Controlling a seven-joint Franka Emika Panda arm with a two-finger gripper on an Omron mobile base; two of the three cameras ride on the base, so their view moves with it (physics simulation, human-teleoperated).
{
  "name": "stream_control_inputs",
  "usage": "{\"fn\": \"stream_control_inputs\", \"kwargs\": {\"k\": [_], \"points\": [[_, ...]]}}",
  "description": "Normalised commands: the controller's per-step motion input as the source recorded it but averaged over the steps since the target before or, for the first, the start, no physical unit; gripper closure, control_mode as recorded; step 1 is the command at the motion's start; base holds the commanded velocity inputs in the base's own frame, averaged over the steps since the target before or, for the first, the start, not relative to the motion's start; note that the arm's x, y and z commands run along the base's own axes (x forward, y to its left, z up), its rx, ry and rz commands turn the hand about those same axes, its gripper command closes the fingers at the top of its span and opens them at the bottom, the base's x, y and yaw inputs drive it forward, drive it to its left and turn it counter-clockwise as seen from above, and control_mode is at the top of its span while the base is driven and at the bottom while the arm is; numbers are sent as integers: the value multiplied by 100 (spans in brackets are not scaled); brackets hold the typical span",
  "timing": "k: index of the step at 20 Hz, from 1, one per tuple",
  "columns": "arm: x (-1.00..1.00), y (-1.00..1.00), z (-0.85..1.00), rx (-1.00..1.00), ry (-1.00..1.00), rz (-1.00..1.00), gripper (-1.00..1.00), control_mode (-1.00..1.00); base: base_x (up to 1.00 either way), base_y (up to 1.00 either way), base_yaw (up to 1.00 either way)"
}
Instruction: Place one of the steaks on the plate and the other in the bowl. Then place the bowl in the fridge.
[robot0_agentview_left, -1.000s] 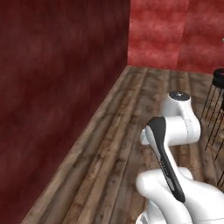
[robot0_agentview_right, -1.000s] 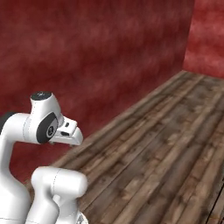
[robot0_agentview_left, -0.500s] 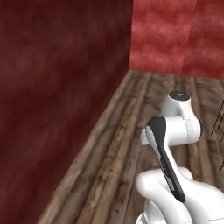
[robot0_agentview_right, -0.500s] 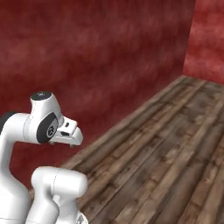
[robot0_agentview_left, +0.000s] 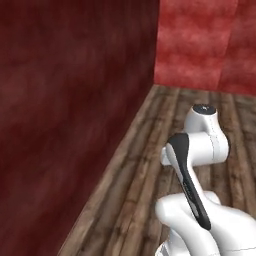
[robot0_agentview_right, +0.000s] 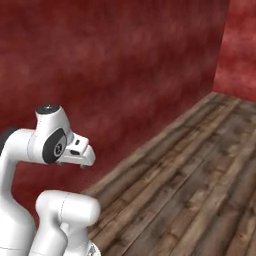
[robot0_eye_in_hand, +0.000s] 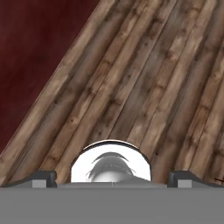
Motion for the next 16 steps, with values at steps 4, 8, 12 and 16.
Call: {"fn": "stream_control_inputs", "kwargs": {"k": [4, 8, 12, 16], "points": [[0, 0, 0, 0, 0, 0, -100, 100, 19, 8, 54], [0, 0, 0, 0, 0, 0, -100, 100, 51, 0, 65], [0, 0, 0, 0, 0, 0, -100, 100, 46, 3, 86], [0, 0, 0, 0, 0, 0, -100, 100, 35, 1, 93]]}}
